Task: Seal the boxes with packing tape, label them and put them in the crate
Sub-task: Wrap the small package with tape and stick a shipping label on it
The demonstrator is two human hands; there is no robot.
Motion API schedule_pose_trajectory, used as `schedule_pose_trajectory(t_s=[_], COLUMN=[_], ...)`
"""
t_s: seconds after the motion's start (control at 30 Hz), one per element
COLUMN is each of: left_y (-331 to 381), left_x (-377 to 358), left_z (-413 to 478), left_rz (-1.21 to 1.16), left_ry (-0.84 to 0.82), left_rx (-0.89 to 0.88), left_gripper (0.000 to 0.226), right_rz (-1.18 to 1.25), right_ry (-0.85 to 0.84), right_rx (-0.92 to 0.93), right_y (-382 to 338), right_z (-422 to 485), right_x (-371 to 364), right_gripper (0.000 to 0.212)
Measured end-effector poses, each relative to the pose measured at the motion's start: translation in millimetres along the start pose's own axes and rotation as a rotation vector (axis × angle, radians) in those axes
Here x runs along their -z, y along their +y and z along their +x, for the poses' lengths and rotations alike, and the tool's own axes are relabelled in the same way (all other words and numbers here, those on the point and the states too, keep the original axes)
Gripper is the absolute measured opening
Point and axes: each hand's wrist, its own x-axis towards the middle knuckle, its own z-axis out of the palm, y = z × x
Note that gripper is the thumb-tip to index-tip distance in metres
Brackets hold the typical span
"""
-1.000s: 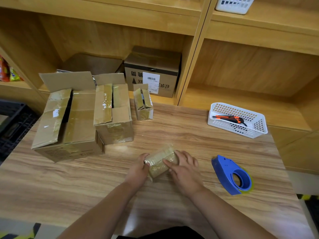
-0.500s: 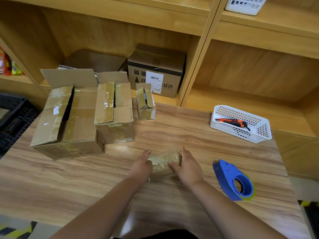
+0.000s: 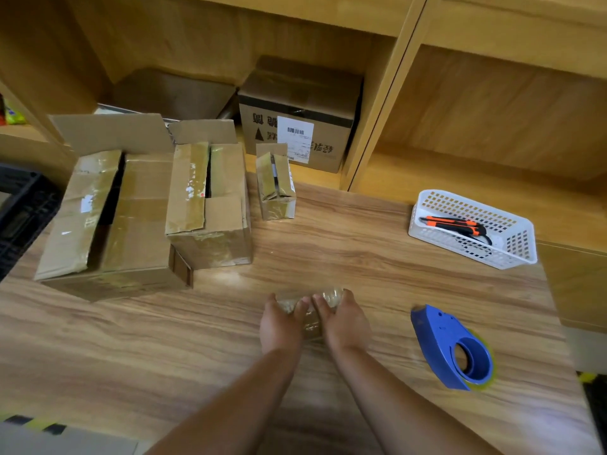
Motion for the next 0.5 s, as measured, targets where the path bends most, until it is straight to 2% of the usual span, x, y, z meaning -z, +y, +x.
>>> schedule_pose_trajectory(t_s=[0.13,0.33,0.5], left_y=[-3.1,-5.9,-7.3], left_x=[-2.0,-5.7,-6.5], left_z=[3.7,5.0,6.6], left_rz=[0.019,0.014,0.021], left_ry=[-0.014,0.037,0.082], left_rx=[-0.013,-0.050,-0.060], left_gripper=[0.065,0.046,0.041], right_rz=[0.056,0.115,0.174], right_ry=[-0.002,0.037,0.057], right_rx=[0.007,-0.012,-0.014], right_y=[5.6,12.3,12.9], right_z=[6.0,12.2,11.9], right_x=[-0.6,-3.3,-6.9], right_gripper=[0.047,0.045,0.046])
